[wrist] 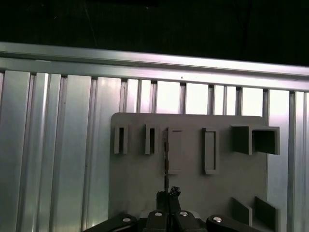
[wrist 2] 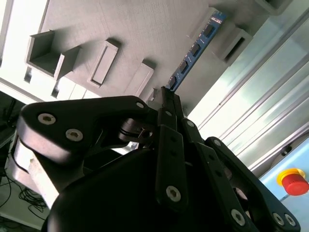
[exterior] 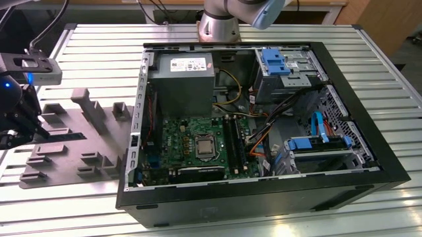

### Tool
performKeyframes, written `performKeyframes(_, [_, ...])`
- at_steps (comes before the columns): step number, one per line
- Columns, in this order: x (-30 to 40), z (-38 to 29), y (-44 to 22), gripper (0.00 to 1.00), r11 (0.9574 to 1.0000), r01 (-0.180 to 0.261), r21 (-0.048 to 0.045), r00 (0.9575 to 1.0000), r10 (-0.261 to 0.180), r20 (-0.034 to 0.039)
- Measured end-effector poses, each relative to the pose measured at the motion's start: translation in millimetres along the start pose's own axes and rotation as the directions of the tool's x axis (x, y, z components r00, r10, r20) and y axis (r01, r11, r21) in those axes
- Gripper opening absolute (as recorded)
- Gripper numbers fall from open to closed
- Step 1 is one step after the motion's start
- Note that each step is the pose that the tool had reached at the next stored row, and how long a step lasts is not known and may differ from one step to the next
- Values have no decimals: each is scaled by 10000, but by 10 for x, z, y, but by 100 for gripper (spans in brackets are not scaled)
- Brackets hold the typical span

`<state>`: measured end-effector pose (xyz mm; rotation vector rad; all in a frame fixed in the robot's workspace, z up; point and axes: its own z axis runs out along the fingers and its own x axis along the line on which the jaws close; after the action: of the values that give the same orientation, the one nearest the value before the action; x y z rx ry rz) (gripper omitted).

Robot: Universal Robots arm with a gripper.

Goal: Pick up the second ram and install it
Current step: 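Pick up the second ram and move it above second insertion slot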

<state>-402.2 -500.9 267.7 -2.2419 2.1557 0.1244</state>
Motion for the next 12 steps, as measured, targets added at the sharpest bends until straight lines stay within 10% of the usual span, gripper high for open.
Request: performKeyframes(12, [-6, -82, 3, 11, 10000, 8, 27, 9998, -9, 188])
